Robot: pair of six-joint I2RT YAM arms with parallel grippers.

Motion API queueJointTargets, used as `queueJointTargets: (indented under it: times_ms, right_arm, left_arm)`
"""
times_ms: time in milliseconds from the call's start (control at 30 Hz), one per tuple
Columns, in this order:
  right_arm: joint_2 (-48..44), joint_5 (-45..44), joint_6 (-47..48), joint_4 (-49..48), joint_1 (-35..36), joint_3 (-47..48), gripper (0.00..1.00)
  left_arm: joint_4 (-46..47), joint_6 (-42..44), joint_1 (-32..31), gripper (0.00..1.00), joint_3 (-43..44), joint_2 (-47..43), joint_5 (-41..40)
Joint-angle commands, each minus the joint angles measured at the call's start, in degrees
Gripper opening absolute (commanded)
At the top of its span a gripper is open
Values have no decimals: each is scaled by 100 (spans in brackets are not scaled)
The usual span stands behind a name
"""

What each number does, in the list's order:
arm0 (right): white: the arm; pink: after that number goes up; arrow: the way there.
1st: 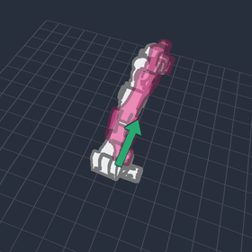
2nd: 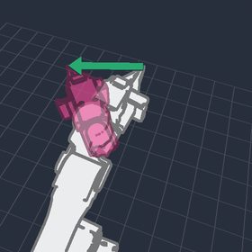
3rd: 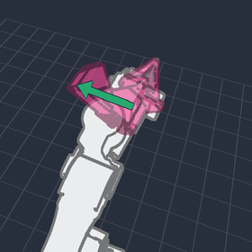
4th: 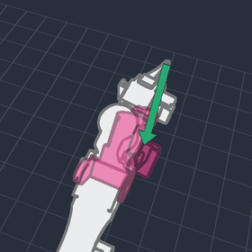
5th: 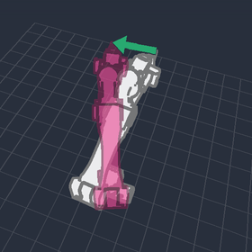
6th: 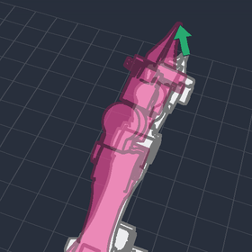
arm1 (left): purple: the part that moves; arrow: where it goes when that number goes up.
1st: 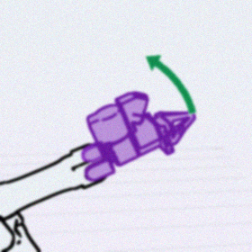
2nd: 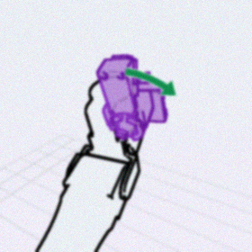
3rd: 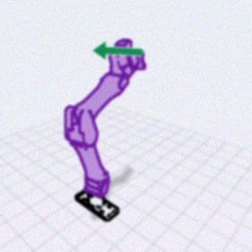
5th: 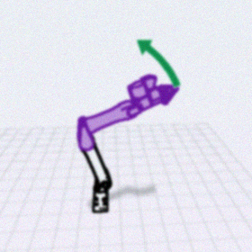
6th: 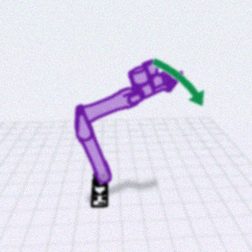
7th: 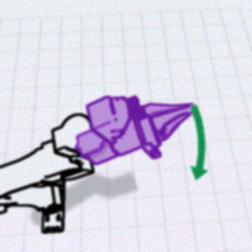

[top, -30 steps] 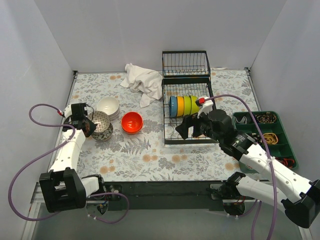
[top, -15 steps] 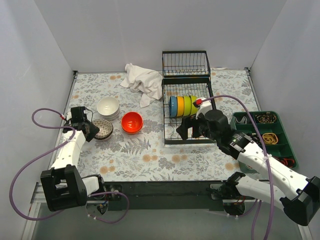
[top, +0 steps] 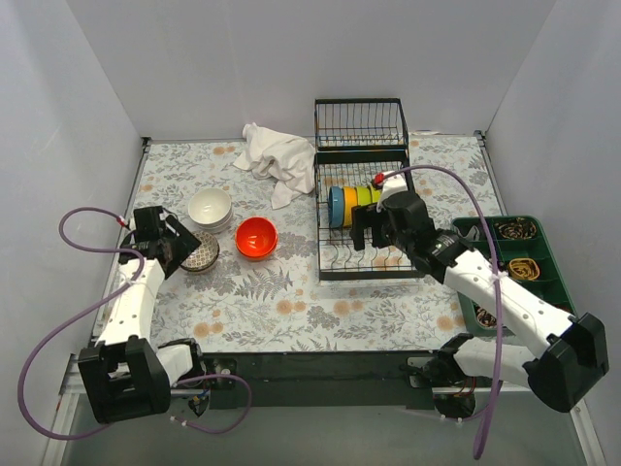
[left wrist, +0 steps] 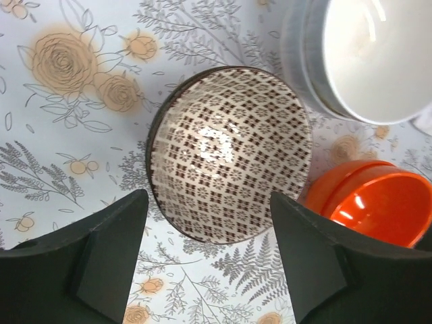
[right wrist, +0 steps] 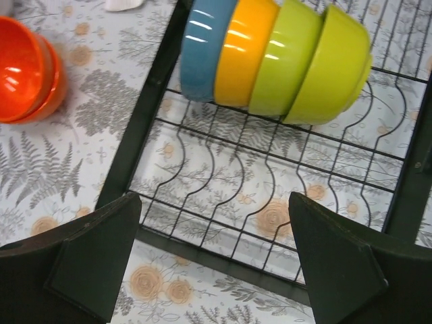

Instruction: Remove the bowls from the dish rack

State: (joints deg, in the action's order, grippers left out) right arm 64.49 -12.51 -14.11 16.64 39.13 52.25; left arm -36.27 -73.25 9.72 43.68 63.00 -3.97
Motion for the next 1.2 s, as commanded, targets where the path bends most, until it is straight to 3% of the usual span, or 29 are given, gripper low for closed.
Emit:
queueJointTargets:
  times_ms: [0,233,333,633,767,1167]
  right_arm:
    - [371,-94,154,-21,-555,461,99]
    - [1169,644,163,-275,-1872,690,99]
    - [1530,1206,329,-337,-2181,918,98]
    - [2453,2621,540,-495,-2806,1489,99]
    - [2788,3332,637,-504,-2868,1691,99]
    - [3500,4063,752,-539,-2938,1877,98]
  left_arm:
    - [-91,285,-258,78,421,-350,283]
    - [-161,865,-1093,93,694,-780,388]
    - [-275,830,-1200,98,730,-938,852]
    - [225,514,-1200,98,475,-1220,2161]
    - [366,487,-1200,98,405,-1211,2330]
    - [498,487,-1200,98,343,-1053,2673]
